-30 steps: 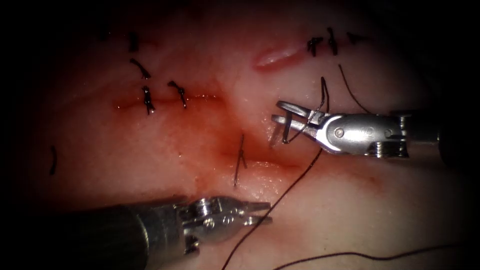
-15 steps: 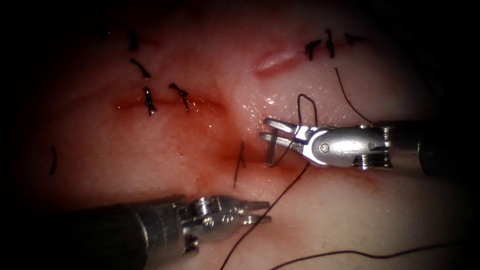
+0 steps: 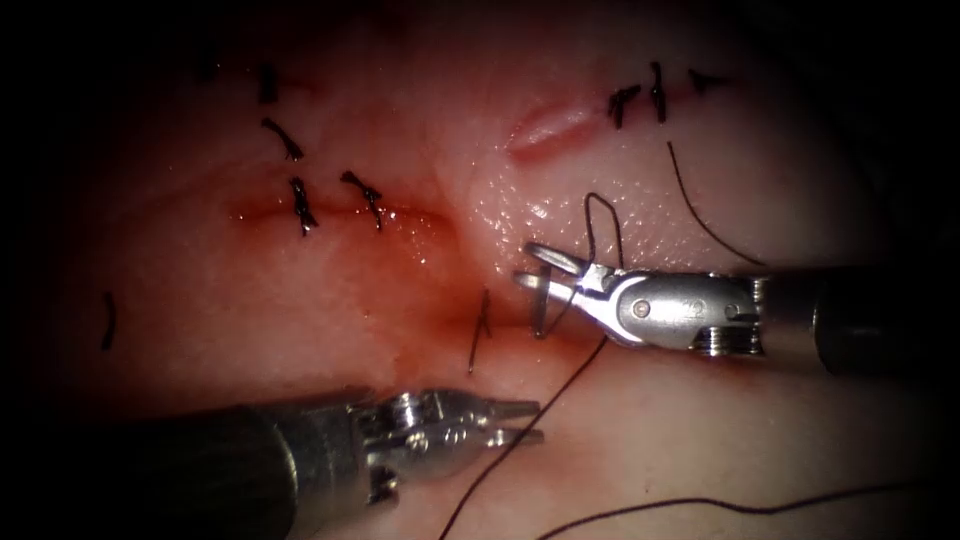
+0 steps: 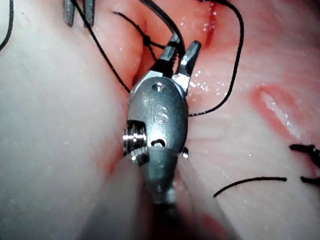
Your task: Wound Closure
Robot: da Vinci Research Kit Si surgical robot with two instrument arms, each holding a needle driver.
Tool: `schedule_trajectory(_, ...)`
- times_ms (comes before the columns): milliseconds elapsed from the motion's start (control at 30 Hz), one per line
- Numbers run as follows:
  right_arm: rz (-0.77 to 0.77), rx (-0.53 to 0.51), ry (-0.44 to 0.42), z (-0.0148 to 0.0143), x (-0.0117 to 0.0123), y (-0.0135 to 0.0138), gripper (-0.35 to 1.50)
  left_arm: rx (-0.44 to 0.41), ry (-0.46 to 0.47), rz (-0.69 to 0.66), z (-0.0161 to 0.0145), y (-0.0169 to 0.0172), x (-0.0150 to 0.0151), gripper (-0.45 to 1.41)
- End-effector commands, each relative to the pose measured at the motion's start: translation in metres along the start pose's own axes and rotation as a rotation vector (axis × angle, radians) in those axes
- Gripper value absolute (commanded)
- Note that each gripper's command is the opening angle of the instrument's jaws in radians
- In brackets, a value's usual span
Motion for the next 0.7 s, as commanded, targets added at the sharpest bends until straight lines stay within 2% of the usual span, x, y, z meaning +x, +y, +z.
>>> schedule_trajectory(33,0.002,0.009,-0.006,0.0009,-0.0002,-0.0004,-0.35,0.001,0.001,0.001,0.0007,-0.0002,0.0002,0.12)
schedule_trajectory(333,0.044,0.111,-0.063,0.0018,-0.0024,-0.0026,-0.35,0.0,0.001,0.001,0.0007,-0.0002,0.0002,0.12)
schedule_trajectory(700,0.033,0.14,-0.076,0.0018,-0.0023,-0.0036,-0.35,0.0,0.001,0.0,0.0006,-0.0003,0.0002,0.12)
